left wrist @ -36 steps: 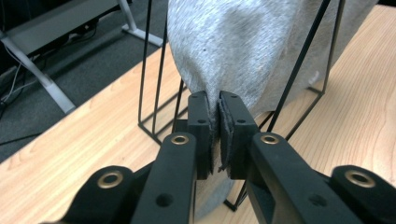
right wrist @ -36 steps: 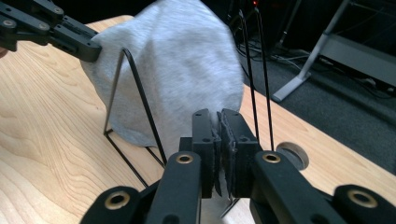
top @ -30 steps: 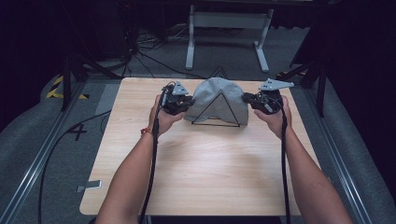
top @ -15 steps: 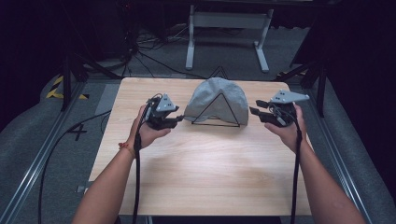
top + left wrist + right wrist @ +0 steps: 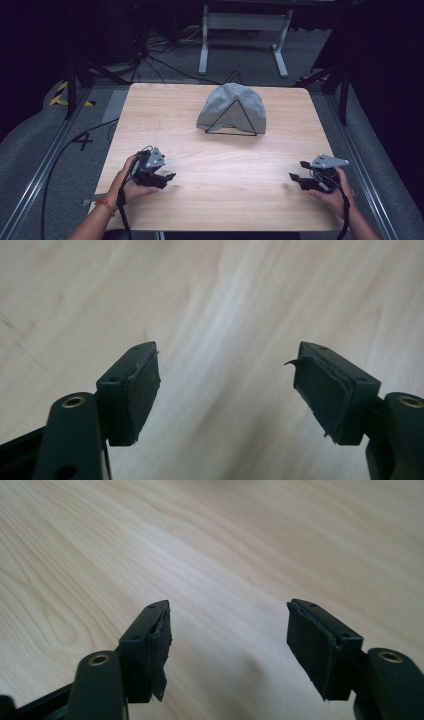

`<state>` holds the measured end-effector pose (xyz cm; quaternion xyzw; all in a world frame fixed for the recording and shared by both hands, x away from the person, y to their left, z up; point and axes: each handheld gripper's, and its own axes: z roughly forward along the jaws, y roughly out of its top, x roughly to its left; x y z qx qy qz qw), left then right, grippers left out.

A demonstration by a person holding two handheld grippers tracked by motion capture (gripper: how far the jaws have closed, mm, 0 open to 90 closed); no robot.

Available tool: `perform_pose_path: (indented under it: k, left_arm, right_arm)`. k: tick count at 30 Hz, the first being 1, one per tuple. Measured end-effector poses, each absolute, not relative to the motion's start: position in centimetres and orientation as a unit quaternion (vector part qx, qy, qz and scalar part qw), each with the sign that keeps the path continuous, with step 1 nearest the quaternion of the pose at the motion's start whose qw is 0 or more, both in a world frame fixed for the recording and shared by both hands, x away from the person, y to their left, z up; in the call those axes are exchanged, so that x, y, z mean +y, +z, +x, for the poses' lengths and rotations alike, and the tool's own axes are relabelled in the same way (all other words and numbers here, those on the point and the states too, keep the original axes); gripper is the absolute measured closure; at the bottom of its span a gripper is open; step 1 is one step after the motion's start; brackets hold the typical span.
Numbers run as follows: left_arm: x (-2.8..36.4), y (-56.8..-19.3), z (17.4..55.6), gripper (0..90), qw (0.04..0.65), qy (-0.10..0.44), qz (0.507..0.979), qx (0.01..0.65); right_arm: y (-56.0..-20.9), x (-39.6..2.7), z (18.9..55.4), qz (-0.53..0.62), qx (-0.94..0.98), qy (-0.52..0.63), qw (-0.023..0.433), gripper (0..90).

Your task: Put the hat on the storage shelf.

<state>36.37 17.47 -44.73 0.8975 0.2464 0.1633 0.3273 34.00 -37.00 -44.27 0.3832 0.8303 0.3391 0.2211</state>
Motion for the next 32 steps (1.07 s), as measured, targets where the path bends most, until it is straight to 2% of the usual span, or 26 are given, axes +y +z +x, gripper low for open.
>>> perform_pose_path:
  k: [3,8,11,17,26,32]
  left_arm:
    - [18.2,-45.8,35.8,22.6,0.347,0.131,0.891,0.262]
    - [19.2,-47.5,35.8,19.6,0.350,0.115,0.893,0.260]
    - [19.7,-48.0,36.1,18.4,0.380,0.100,0.875,0.282]
    - [19.5,-48.1,36.3,15.4,0.375,0.105,0.879,0.273]
    - [19.6,-48.0,36.4,15.1,0.380,0.098,0.873,0.287]
    - [19.3,-48.1,36.3,14.4,0.371,0.113,0.876,0.287]
  right_arm:
    - [-45.5,-39.1,32.9,0.412,0.817,0.344,0.212,33.2]
    - [-46.4,-40.4,32.7,0.443,0.800,0.340,0.218,29.2]
    - [-46.6,-40.7,32.8,0.449,0.793,0.350,0.217,27.1]
    - [-46.7,-40.7,33.1,0.456,0.790,0.348,0.218,23.7]
    - [-46.7,-40.7,33.1,0.454,0.790,0.351,0.215,22.7]
    - [-46.7,-40.7,33.1,0.454,0.792,0.349,0.213,22.6]
